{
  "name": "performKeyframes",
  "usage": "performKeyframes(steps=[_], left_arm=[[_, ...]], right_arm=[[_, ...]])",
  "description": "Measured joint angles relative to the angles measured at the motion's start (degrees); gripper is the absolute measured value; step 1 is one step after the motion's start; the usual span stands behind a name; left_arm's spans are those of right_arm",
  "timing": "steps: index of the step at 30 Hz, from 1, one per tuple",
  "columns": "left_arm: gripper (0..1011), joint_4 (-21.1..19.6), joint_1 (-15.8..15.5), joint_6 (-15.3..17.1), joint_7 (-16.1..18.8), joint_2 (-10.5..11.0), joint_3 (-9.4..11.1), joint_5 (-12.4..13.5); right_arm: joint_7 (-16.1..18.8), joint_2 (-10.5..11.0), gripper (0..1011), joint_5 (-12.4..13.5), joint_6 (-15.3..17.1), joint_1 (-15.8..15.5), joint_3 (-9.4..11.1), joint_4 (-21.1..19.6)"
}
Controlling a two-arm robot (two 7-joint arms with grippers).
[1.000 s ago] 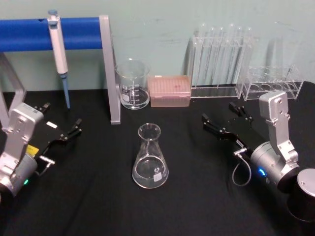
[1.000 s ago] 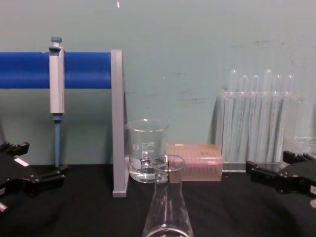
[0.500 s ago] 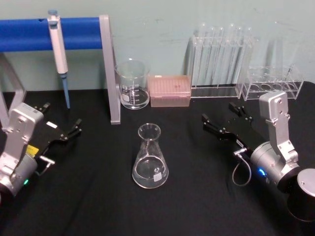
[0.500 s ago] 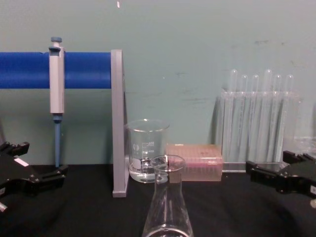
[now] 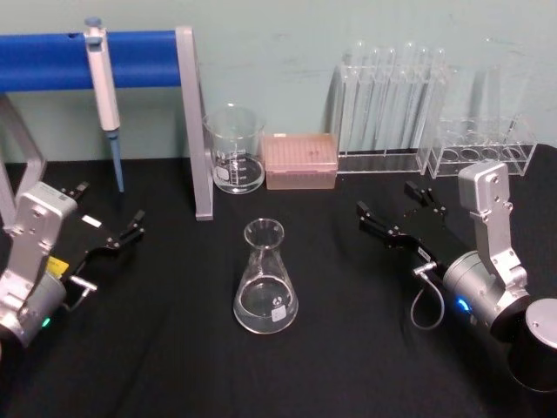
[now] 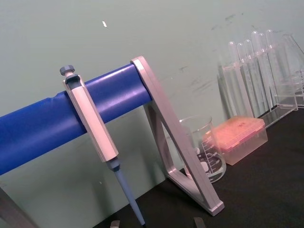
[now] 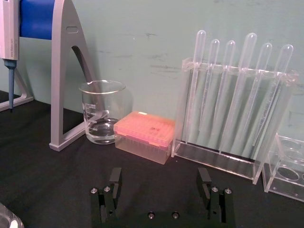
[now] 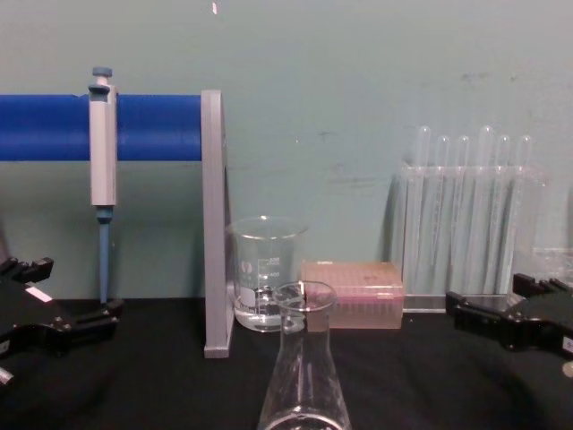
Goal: Grasp the erlenmeyer flask with one hand, shake it three times, then place it back.
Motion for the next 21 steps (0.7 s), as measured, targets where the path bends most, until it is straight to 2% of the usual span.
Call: performKeyframes(steps=[21], left_arm=[[1001, 0.0, 0.0, 0.0, 0.0, 0.0, 0.0, 0.0]], right_arm=[[0.0, 0.0, 1000, 0.0, 0.0, 0.0, 0.0, 0.0]])
